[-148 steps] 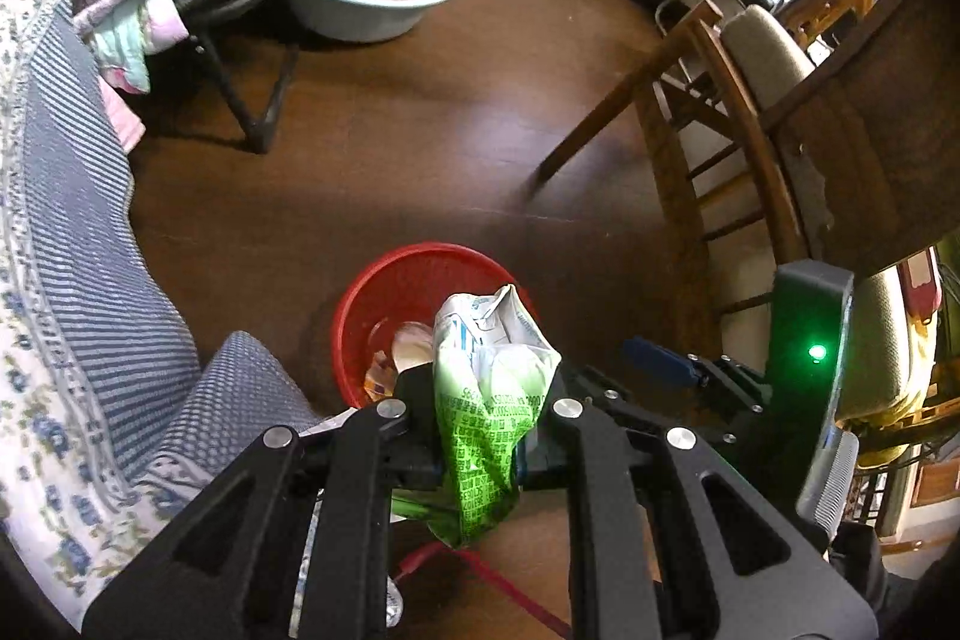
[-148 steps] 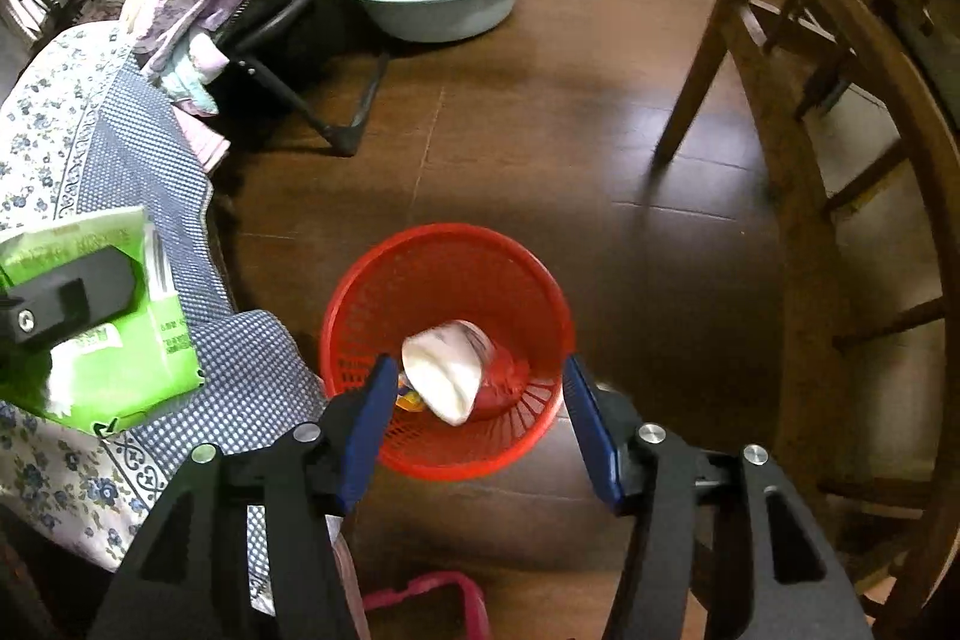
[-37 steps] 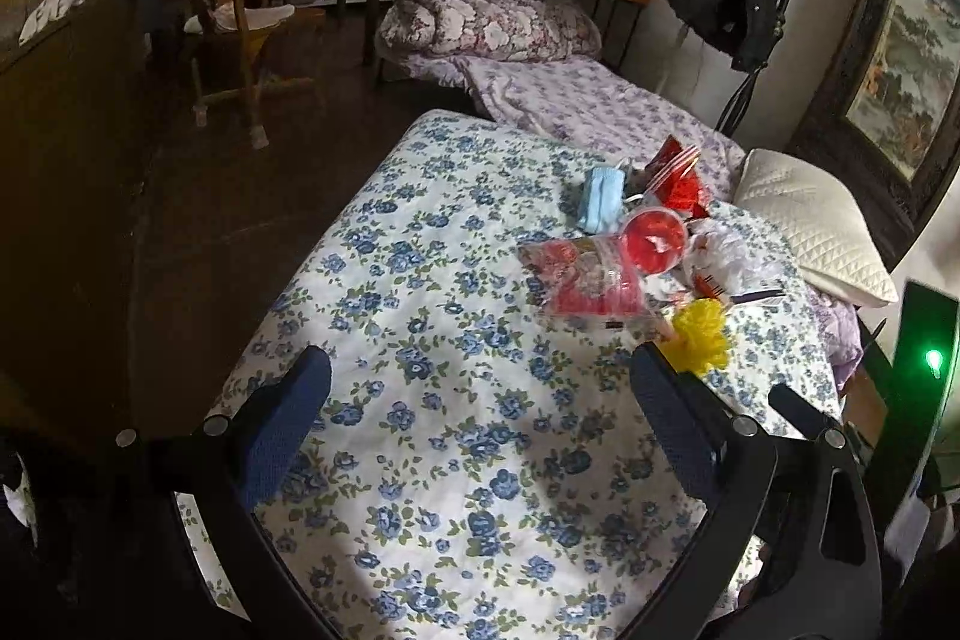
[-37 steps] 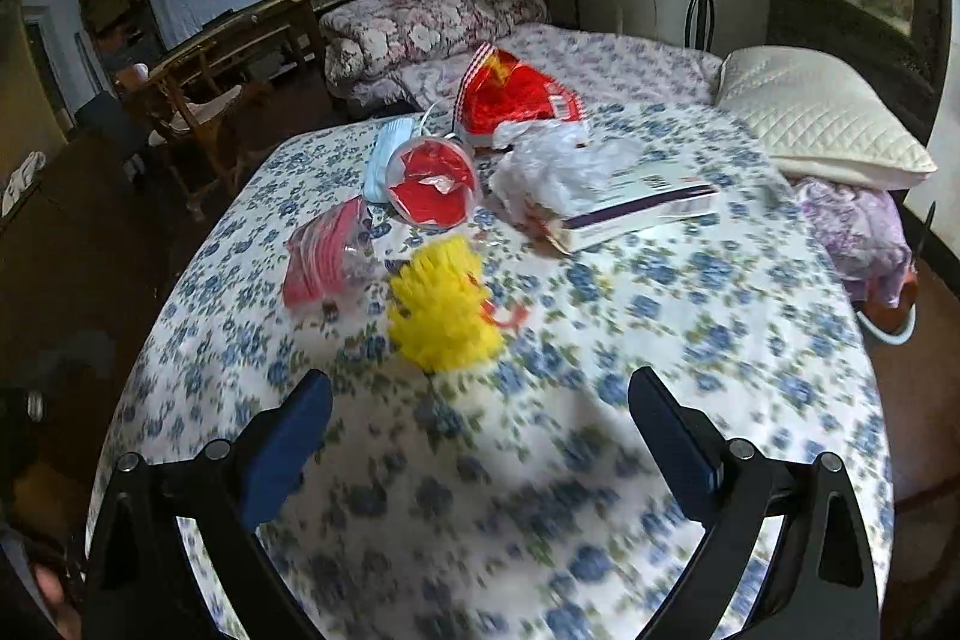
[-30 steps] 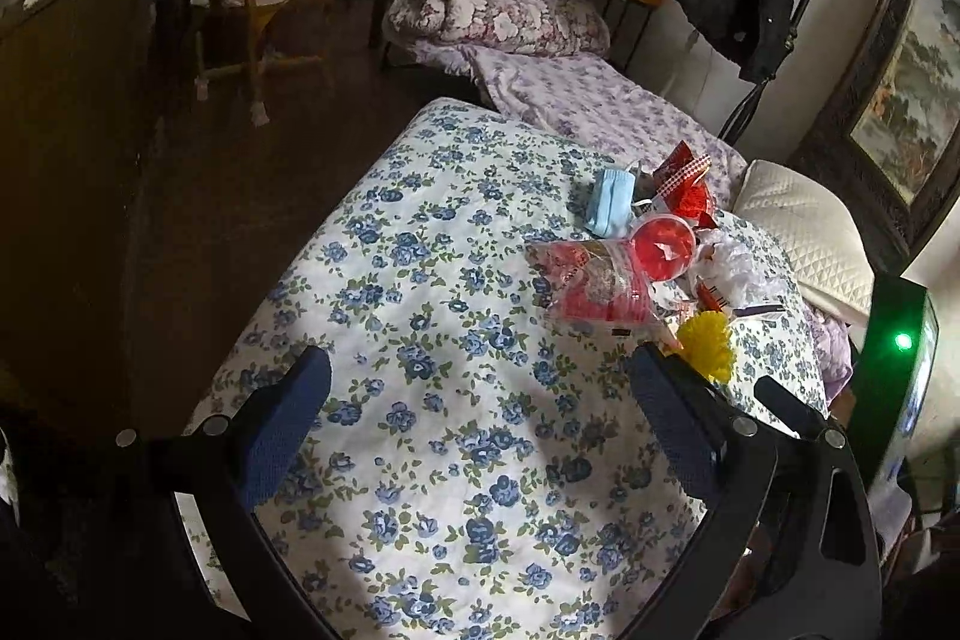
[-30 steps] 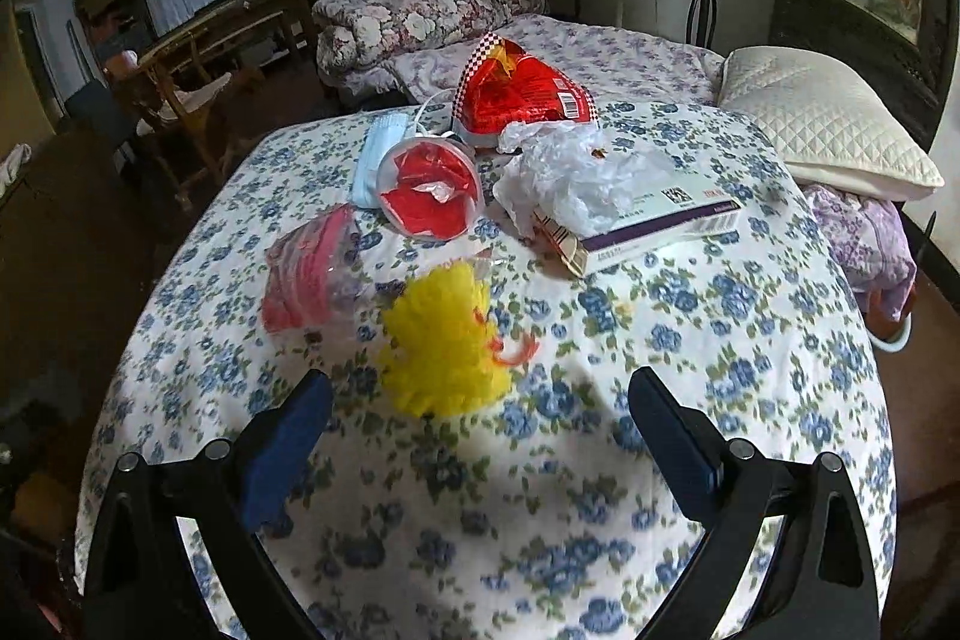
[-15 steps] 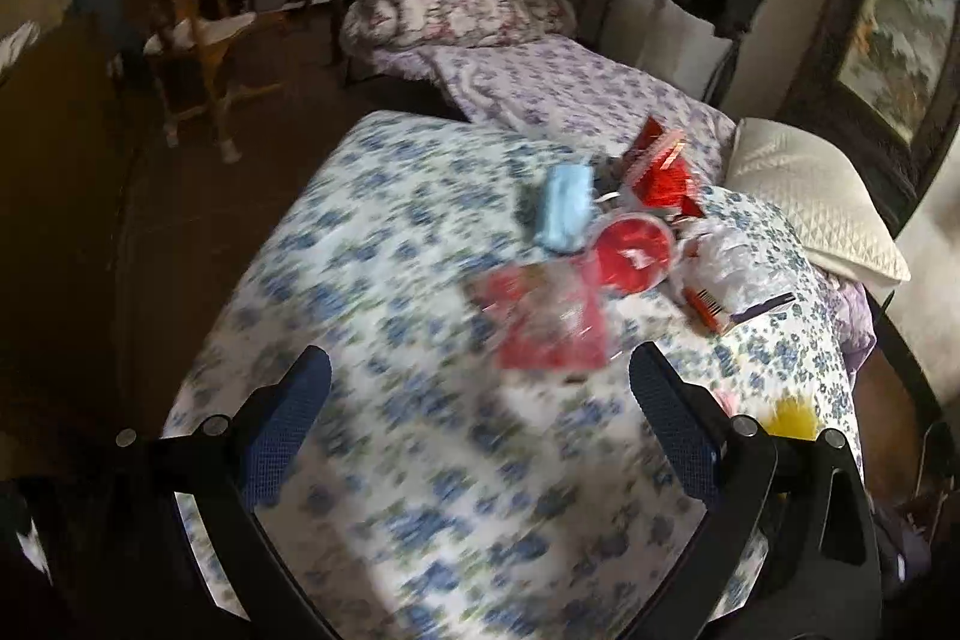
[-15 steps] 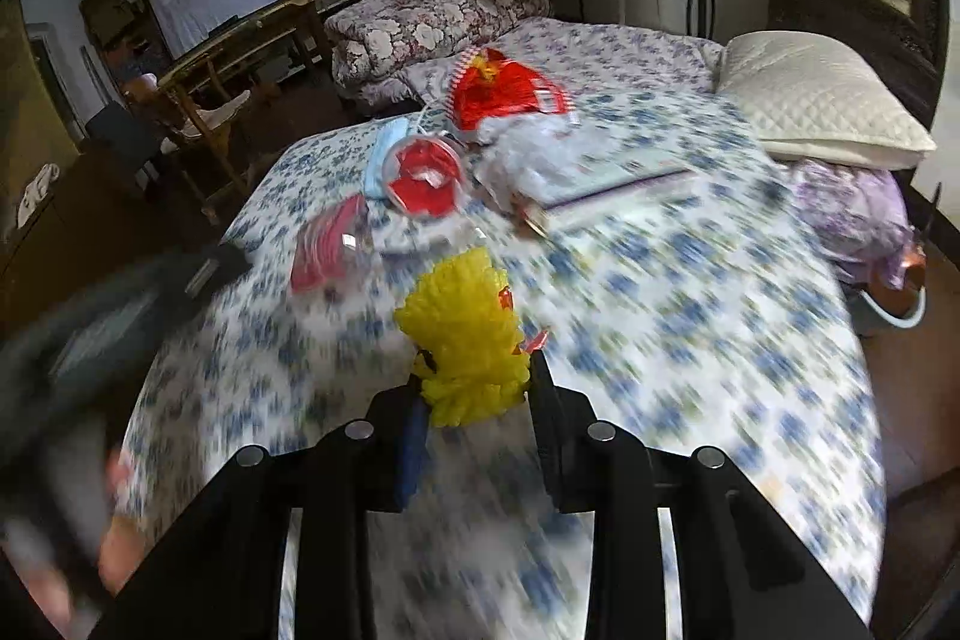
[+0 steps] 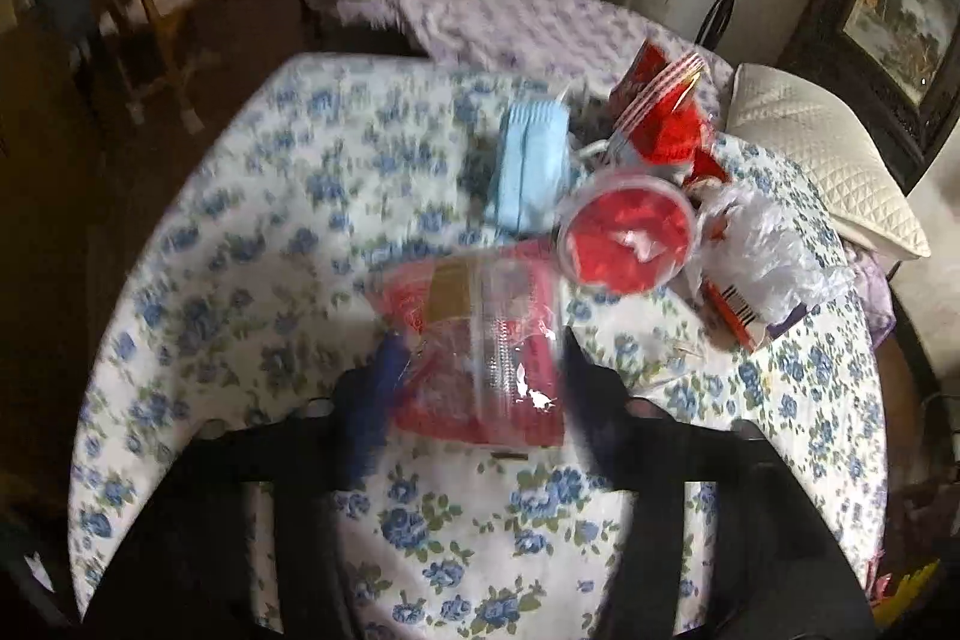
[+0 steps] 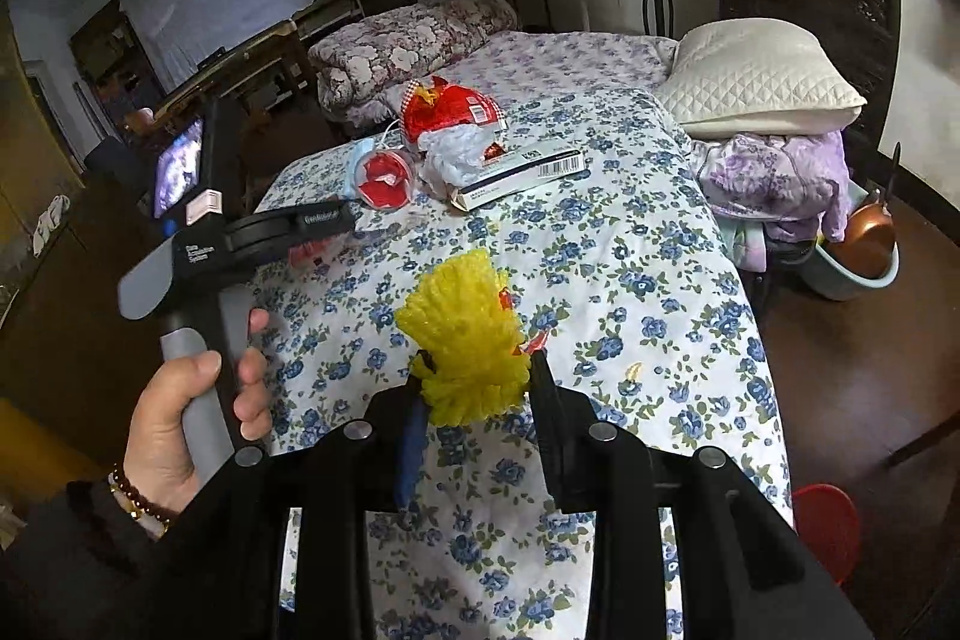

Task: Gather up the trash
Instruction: 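Grasp the yellow fluffy pom with the right tool while the left tool grasps the red snack bag, then carry the yellow pom and red snack bag with both tools over the red wastebasket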

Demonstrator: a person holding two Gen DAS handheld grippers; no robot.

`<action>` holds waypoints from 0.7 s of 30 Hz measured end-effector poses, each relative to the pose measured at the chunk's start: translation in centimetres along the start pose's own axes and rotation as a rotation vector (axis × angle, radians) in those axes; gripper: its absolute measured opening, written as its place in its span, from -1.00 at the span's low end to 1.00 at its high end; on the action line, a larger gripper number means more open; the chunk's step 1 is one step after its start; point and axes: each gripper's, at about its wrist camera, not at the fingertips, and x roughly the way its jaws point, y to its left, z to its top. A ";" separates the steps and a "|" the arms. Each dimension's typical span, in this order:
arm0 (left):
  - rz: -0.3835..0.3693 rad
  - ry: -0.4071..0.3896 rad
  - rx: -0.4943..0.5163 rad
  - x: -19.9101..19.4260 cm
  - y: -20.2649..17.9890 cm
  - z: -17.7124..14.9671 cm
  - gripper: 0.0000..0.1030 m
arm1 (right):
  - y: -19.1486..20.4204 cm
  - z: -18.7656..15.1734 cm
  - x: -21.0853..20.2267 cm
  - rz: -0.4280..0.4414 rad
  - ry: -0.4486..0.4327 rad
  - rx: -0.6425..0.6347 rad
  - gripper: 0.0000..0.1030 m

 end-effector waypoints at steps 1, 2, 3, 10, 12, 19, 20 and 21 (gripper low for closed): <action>-0.009 -0.015 -0.016 -0.5 0.4 -0.1 -0.12 | 0.0 -0.1 -0.1 0.003 0.004 -0.002 -0.38; -0.010 -0.027 -0.022 -1.0 0.7 -0.2 -0.17 | 0.1 -0.2 -0.3 0.004 0.006 -0.002 -0.38; -0.014 -0.033 -0.030 -1.5 0.9 -0.4 -0.20 | 0.2 -0.2 -0.3 0.004 0.007 -0.002 -0.38; -0.172 -0.104 -0.095 -9.3 2.0 -4.3 -0.27 | 0.7 -1.0 -1.7 0.023 -0.003 0.014 -0.38; -0.196 -0.127 -0.082 -11.5 1.9 -6.3 -0.27 | 0.9 -1.3 -2.6 0.029 -0.014 0.011 -0.38; -0.218 -0.112 -0.008 -13.5 0.3 -10.3 -0.28 | 1.5 -2.0 -4.8 0.037 -0.039 -0.007 -0.38; -0.220 -0.109 -0.006 -13.4 0.3 -10.3 -0.28 | 1.4 -2.1 -5.0 0.038 -0.042 -0.006 -0.38; -0.221 -0.104 -0.003 -13.4 0.1 -10.4 -0.28 | 1.2 -2.2 -5.3 0.037 -0.045 -0.003 -0.38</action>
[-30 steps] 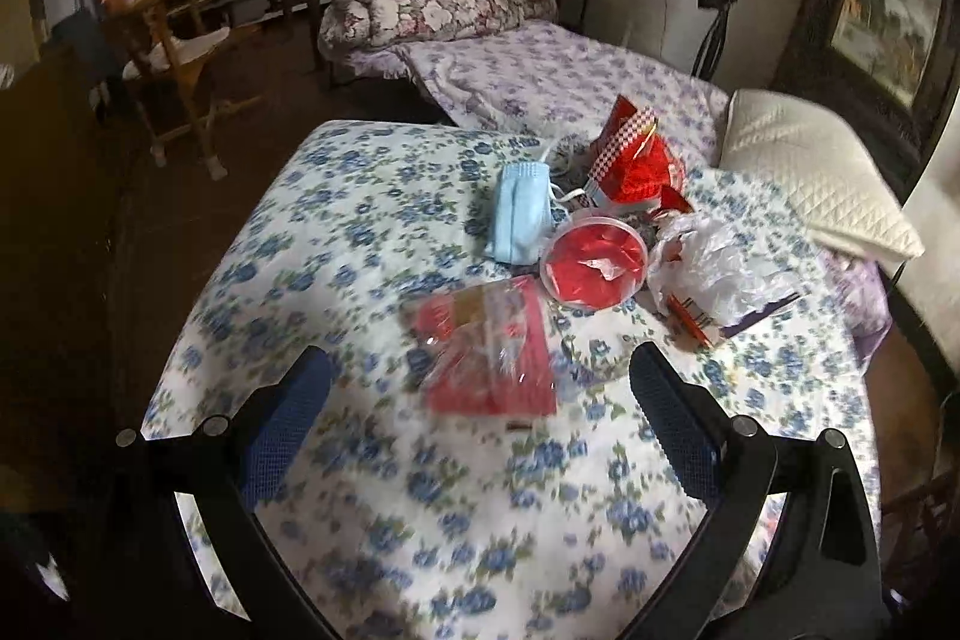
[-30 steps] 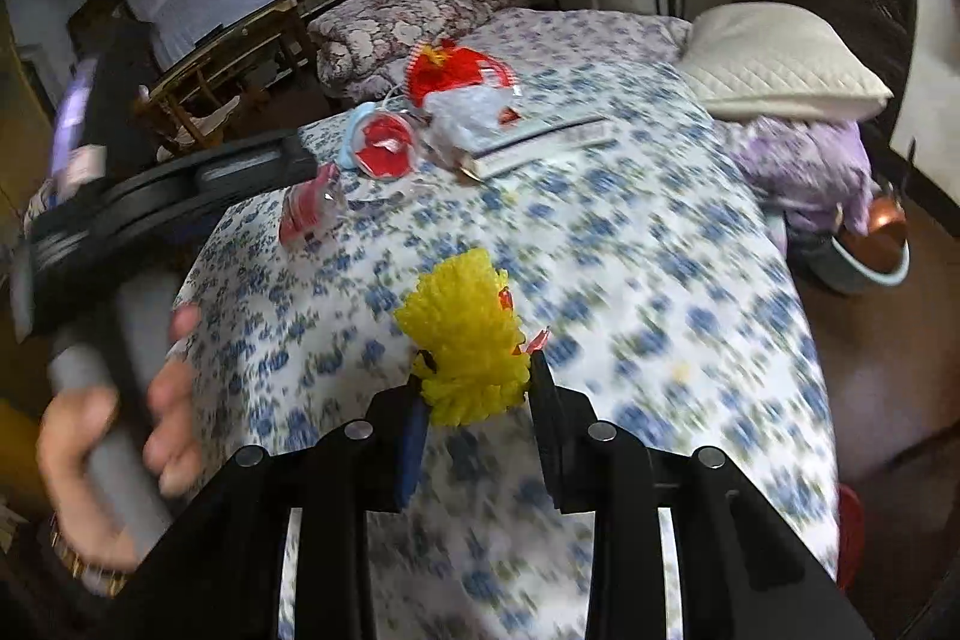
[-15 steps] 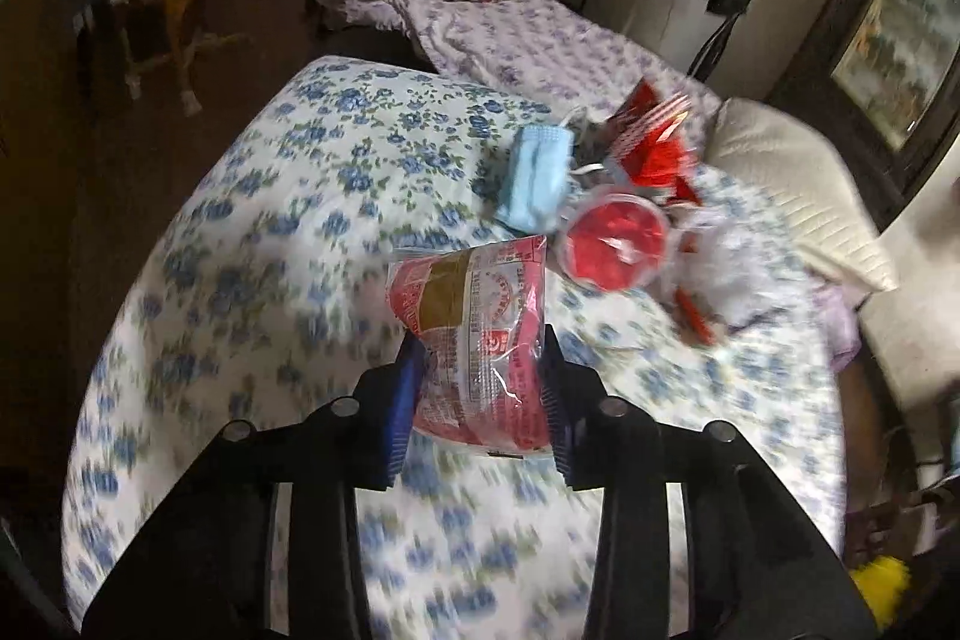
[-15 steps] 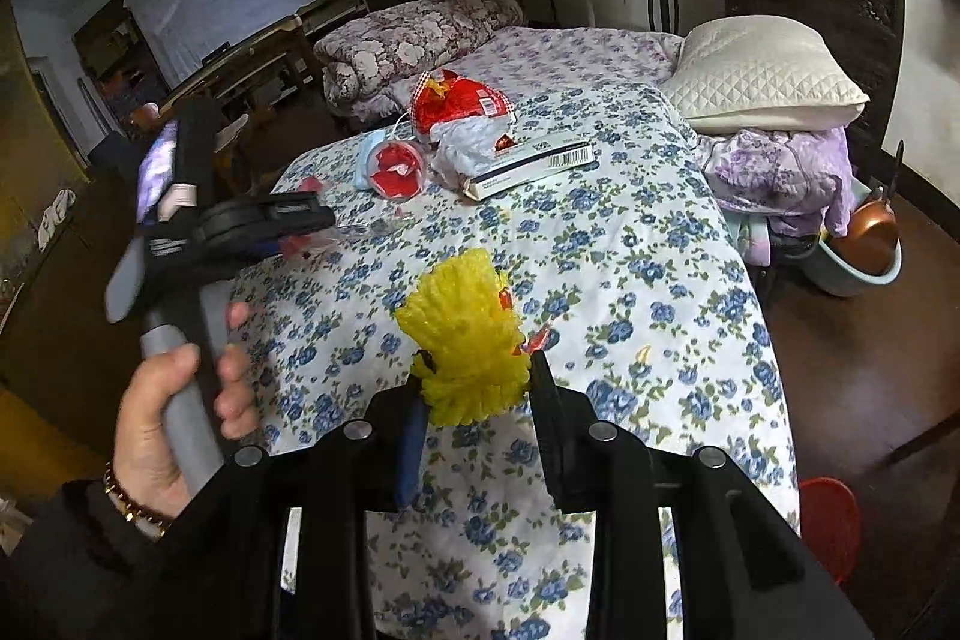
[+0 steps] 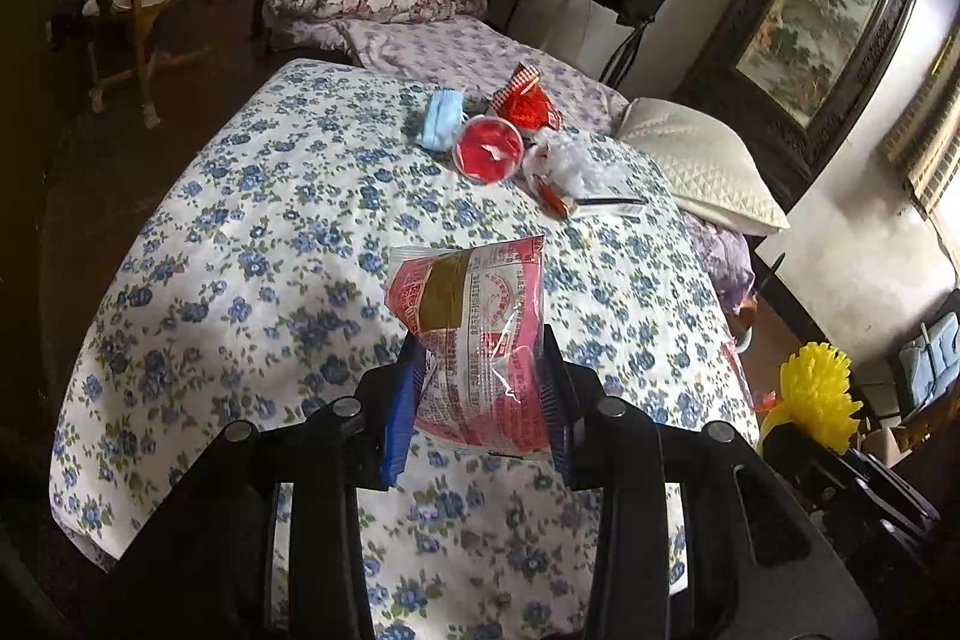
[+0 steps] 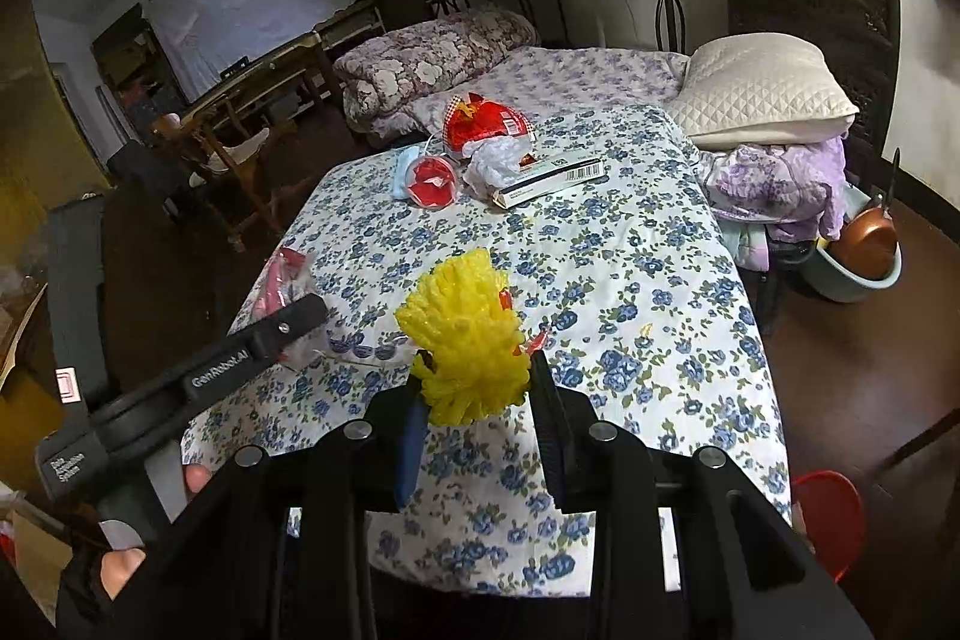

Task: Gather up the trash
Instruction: 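Carry the yellow pom and red snack bag with both tools over the red wastebasket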

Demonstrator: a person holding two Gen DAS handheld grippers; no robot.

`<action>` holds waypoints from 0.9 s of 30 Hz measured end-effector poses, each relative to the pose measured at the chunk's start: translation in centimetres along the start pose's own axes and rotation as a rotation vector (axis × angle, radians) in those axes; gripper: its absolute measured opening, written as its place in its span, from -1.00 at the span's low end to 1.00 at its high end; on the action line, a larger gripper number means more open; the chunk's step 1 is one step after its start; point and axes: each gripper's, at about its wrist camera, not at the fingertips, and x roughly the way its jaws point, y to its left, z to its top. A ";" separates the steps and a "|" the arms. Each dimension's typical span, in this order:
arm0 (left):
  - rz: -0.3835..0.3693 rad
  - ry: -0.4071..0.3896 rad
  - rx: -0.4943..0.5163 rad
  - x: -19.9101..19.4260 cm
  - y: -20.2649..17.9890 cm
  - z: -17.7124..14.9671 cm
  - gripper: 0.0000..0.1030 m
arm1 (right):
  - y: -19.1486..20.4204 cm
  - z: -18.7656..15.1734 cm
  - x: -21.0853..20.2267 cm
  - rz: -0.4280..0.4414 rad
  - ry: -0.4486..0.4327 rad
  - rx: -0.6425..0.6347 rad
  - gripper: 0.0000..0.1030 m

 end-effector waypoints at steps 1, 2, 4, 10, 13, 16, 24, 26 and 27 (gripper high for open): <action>0.000 0.002 0.002 0.0 -0.1 -0.1 -0.28 | -0.1 -0.1 -0.1 -0.001 -0.001 0.003 -0.38; 0.001 0.005 0.008 -0.1 -0.3 -0.4 -0.28 | -0.3 -0.2 -0.3 -0.002 -0.002 0.007 -0.38; 0.001 0.009 0.023 -0.1 -0.7 -0.7 -0.28 | -1.0 -0.2 -0.6 -0.005 -0.006 0.019 -0.38; -0.010 0.005 0.063 -0.4 -1.8 -1.1 -0.28 | -2.8 -0.3 -0.8 -0.001 -0.012 0.057 -0.38; -0.018 0.015 0.083 -0.1 -2.7 -1.0 -0.28 | -3.7 -0.3 -0.9 0.002 -0.018 0.070 -0.38; -0.032 0.027 0.130 0.0 -4.7 -1.3 -0.28 | -5.4 -0.4 -1.7 -0.007 -0.032 0.090 -0.38; -0.123 0.102 0.263 2.4 -13.1 -4.4 -0.28 | -15.6 -3.0 -5.0 -0.123 -0.027 0.231 -0.38; -0.162 0.142 0.314 3.7 -16.4 -6.1 -0.28 | -19.0 -4.5 -6.0 -0.189 0.000 0.258 -0.38; -0.178 0.159 0.337 4.4 -17.9 -6.8 -0.28 | -20.7 -5.5 -6.5 -0.228 0.014 0.267 -0.38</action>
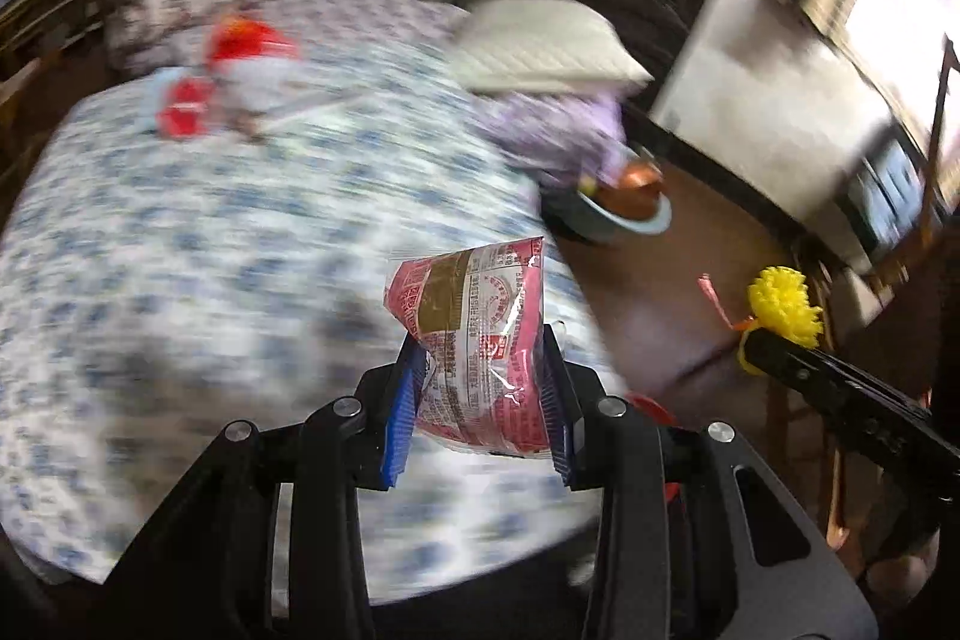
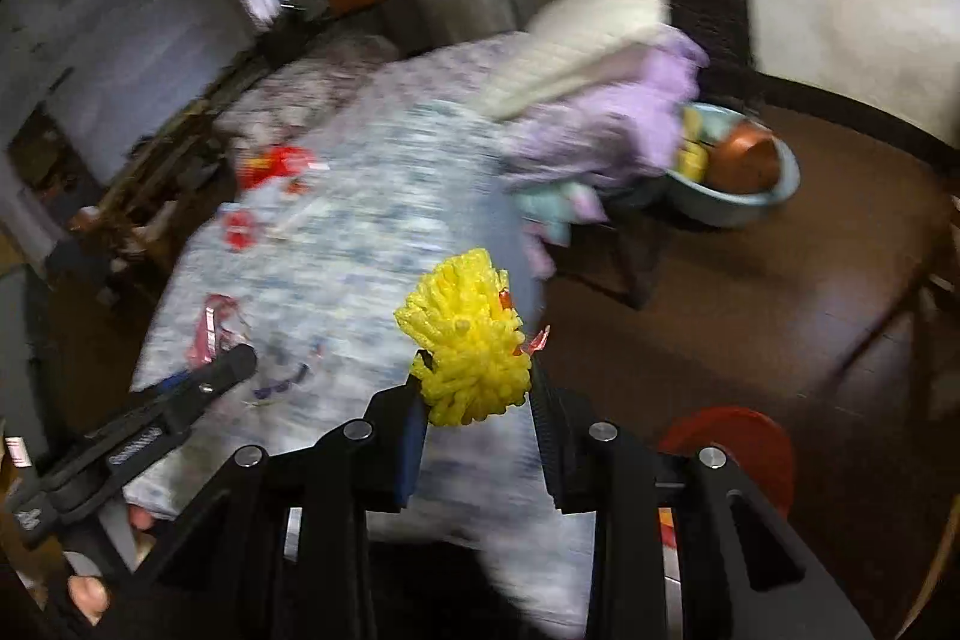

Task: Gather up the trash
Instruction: 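Carry the yellow pom and red snack bag with both tools over the red wastebasket, then open the right tool to drop the pom while the left tool releases the snack bag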

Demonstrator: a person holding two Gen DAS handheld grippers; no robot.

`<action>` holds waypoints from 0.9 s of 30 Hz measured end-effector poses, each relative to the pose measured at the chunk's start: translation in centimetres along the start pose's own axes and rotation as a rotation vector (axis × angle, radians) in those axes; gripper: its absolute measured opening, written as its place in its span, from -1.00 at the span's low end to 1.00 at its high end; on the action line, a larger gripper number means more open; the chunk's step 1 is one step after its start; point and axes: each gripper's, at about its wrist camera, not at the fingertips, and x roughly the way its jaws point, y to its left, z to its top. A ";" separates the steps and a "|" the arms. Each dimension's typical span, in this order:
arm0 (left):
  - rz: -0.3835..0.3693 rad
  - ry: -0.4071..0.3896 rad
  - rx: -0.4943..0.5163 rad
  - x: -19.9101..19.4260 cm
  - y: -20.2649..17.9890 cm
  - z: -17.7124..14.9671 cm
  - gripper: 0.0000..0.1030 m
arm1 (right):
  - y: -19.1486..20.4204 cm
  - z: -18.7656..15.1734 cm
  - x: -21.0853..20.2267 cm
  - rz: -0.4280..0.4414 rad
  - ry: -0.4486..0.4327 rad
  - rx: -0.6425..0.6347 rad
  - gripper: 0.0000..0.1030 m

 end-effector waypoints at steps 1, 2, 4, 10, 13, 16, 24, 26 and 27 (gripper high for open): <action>-0.028 0.030 0.037 1.5 -2.4 -0.2 -0.28 | -1.3 -0.4 0.0 -0.027 0.010 0.006 -0.38; -0.042 0.047 0.058 2.4 -3.9 -0.5 -0.28 | -3.0 -1.0 0.1 -0.057 0.024 0.019 -0.38; -0.078 0.090 0.109 4.6 -7.5 -0.9 -0.28 | -7.2 -2.8 0.8 -0.116 0.066 0.068 -0.38; -0.146 0.192 0.236 11.2 -16.9 -2.7 -0.28 | -16.2 -7.4 4.4 -0.154 0.177 0.267 -0.38; -0.180 0.238 0.259 14.2 -19.5 -3.5 -0.28 | -18.3 -8.7 6.2 -0.153 0.208 0.312 -0.38; -0.193 0.286 0.266 16.9 -20.7 -4.3 -0.28 | -19.5 -9.4 7.6 -0.148 0.234 0.334 -0.38; -0.169 0.402 0.290 21.5 -20.4 -7.4 -0.28 | -22.0 -11.8 11.3 -0.142 0.305 0.387 -0.38; -0.163 0.417 0.295 22.1 -20.5 -7.7 -0.28 | -22.4 -12.5 12.5 -0.133 0.330 0.405 -0.38; -0.163 0.421 0.295 22.3 -20.5 -7.8 -0.28 | -22.5 -12.8 13.0 -0.133 0.339 0.409 -0.38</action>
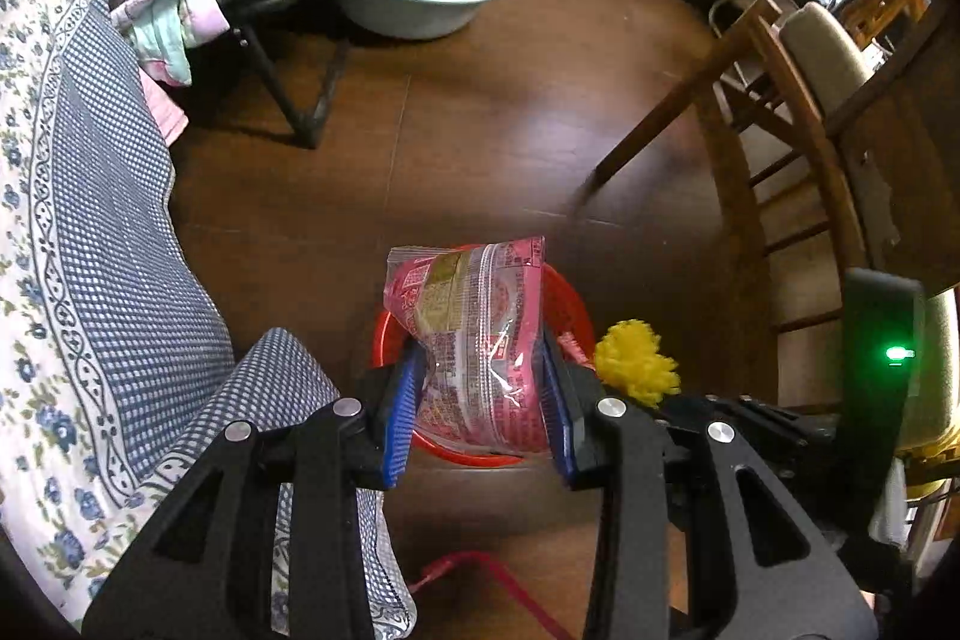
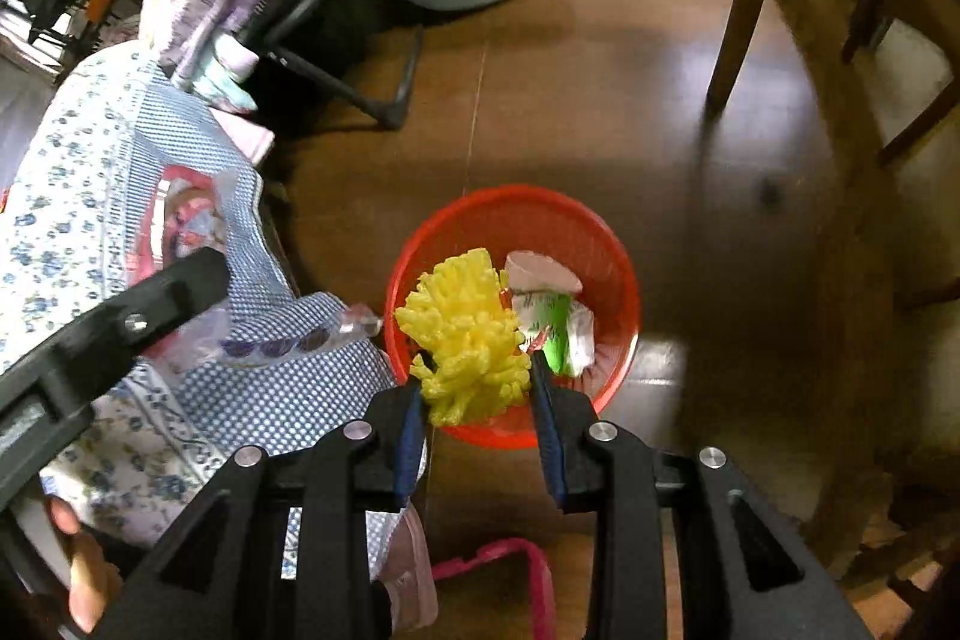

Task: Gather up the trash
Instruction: 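Open the right tool to drop the pom while the left tool releases the snack bag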

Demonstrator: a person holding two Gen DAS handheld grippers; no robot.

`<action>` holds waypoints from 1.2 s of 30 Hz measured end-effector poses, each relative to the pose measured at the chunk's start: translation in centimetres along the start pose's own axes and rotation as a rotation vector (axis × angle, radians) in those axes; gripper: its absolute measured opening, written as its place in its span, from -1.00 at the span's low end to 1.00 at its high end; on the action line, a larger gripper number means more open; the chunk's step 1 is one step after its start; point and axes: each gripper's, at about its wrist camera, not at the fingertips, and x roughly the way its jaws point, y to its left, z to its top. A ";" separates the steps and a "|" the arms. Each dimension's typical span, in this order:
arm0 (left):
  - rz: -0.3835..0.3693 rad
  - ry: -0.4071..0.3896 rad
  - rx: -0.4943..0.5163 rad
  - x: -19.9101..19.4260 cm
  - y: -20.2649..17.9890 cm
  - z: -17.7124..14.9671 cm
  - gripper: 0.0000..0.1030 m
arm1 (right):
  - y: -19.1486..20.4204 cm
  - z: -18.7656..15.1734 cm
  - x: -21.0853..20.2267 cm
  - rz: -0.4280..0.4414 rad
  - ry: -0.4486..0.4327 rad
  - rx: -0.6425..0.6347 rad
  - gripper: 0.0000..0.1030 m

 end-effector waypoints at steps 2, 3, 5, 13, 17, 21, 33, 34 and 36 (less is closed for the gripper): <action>-0.004 0.010 -0.002 0.4 0.1 0.0 -0.28 | -0.2 -0.1 1.3 -0.009 0.015 0.003 -0.38; -0.004 0.013 -0.003 0.6 0.1 0.0 -0.28 | -0.3 0.0 1.6 -0.011 0.018 0.007 -0.37; -0.007 0.018 -0.007 0.7 0.3 0.0 -0.28 | -0.5 -0.2 1.8 -0.014 0.014 0.010 -0.32; -0.004 0.024 -0.006 1.0 0.3 0.0 -0.27 | -0.5 0.4 2.3 -0.028 0.006 0.006 -0.02; 0.001 0.024 0.009 1.1 0.0 -0.1 -0.28 | -0.9 0.3 2.1 -0.036 0.021 0.016 -0.01; 0.008 0.042 0.024 1.7 -0.3 -0.3 -0.28 | -1.4 -0.1 1.6 -0.051 0.046 0.016 -0.01; -0.069 0.162 0.065 5.5 -1.3 -0.8 -0.27 | -3.3 -0.9 0.8 -0.061 0.054 0.029 0.01; -0.070 0.167 0.066 5.7 -1.4 -0.7 -0.27 | -3.4 -0.9 0.8 -0.062 0.056 0.031 0.01; -0.077 0.176 0.065 6.2 -1.4 -0.6 -0.21 | -3.5 -1.0 0.9 -0.065 0.062 0.029 0.01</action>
